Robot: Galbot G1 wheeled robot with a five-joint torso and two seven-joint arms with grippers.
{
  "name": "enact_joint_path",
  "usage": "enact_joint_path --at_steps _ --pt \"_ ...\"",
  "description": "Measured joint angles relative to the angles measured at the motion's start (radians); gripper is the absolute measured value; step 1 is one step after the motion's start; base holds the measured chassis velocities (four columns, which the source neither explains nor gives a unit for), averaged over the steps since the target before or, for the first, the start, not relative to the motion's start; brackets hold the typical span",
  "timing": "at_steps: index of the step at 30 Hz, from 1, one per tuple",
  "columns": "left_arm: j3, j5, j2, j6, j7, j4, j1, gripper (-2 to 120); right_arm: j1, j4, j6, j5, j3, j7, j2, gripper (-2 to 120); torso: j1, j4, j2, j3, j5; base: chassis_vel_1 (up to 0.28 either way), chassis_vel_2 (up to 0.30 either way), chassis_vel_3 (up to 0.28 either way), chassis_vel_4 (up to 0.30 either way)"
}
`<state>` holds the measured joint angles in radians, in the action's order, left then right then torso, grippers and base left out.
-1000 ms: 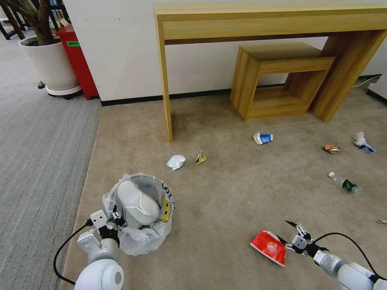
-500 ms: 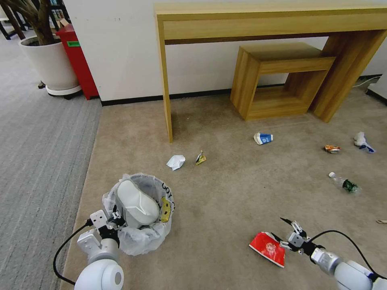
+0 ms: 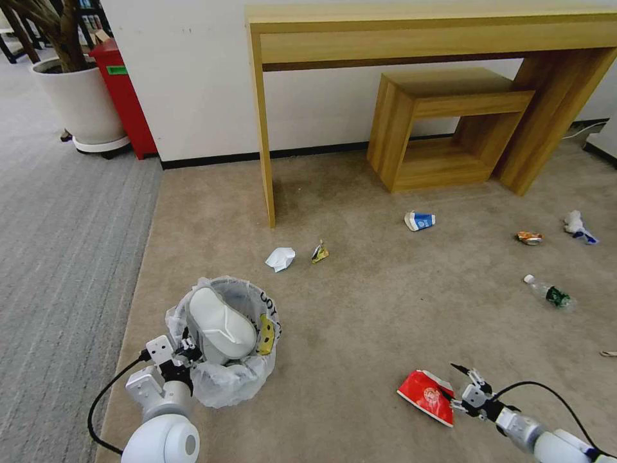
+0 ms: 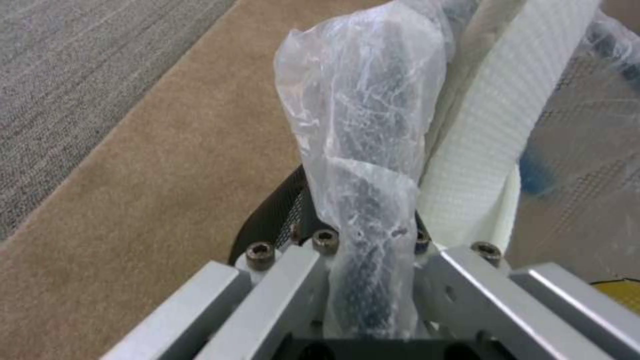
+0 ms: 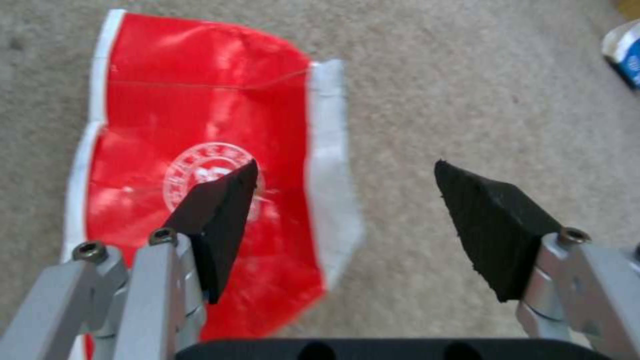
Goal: Pick up the trash bin and place the garbage on the floor into it.
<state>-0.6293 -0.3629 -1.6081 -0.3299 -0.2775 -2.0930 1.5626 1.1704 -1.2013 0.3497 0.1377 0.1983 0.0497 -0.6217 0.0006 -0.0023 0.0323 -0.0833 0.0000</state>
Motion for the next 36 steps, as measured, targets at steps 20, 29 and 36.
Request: enact_joint_path --at_steps 20,29,36 --pt "0.010 -0.001 0.000 0.008 0.001 0.017 -0.004 1 -0.022 0.089 0.026 -0.008 0.020 -0.007 -0.078 6 0.000 0.0000 0.000 0.000 0.0000 0.000 0.000 0.000 0.000" --pt "0.013 -0.001 0.000 0.009 0.002 0.024 -0.008 1 -0.018 0.089 0.031 -0.002 0.015 -0.008 -0.084 0 0.000 0.0000 0.000 0.000 0.0000 0.000 0.000 0.000 0.000" --pt "0.016 -0.001 0.000 0.013 0.003 0.029 -0.009 1 -0.014 0.055 0.034 0.023 -0.006 -0.010 -0.083 0 0.000 -0.0001 0.000 0.000 0.0003 0.000 0.000 0.000 0.000"
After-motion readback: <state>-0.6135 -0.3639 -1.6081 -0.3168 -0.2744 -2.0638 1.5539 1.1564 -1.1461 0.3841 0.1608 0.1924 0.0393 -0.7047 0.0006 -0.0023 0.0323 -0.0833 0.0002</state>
